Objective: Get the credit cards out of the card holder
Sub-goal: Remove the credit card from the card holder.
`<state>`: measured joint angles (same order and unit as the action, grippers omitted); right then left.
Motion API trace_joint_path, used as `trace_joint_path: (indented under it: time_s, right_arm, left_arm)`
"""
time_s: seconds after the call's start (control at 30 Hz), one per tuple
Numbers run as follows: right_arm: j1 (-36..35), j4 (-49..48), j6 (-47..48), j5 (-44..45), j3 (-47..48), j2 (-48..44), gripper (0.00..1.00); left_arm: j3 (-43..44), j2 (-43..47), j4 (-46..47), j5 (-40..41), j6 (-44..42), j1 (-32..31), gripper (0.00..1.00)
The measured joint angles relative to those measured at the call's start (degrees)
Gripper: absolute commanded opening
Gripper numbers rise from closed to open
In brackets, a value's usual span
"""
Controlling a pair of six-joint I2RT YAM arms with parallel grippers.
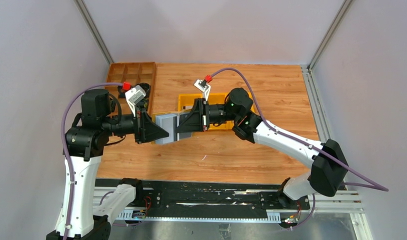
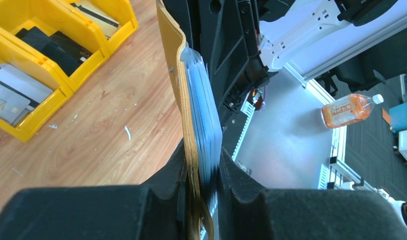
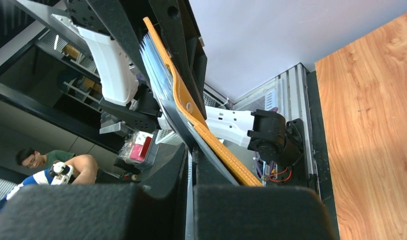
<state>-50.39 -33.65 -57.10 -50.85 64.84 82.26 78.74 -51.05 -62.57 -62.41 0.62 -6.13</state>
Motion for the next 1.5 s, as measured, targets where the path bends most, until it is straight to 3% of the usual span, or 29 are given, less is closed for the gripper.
trace_joint_path:
  time_s: [0.13,0.27,0.77,0.97,1.23,1.5]
  right_arm:
    - [0.0,-5.5,-1.9,-1.2,-2.2,0.0,0.0]
    - [-0.3,-9.1,-3.4,-1.3,-4.2,-0.7,0.0]
    - [-0.3,-13.0,-1.8,0.0,-10.2,-8.2,0.0]
    - [-0.3,-8.6,1.7,1.0,-10.6,-11.2,0.0]
    - [0.0,-7.0,2.8,1.7,-10.8,-11.5,0.0]
    - [6.2,-3.5,2.7,1.1,-13.0,-13.0,0.0]
  left_arm:
    - [-0.2,0.1,0.0,-1.9,0.0,0.0,0.32]
    - [-0.9,-0.1,-0.2,-5.6,0.0,-0.1,0.32]
    - [-0.8,-1.2,-0.1,-11.8,1.7,-0.8,0.17]
    - [-0.6,-1.4,-0.2,-11.8,1.9,-0.8,0.0]
    - [0.9,-1.5,-0.6,-6.9,1.9,-0.9,0.0]
    - [1.2,0.3,-0.6,7.1,-2.3,-1.1,0.0]
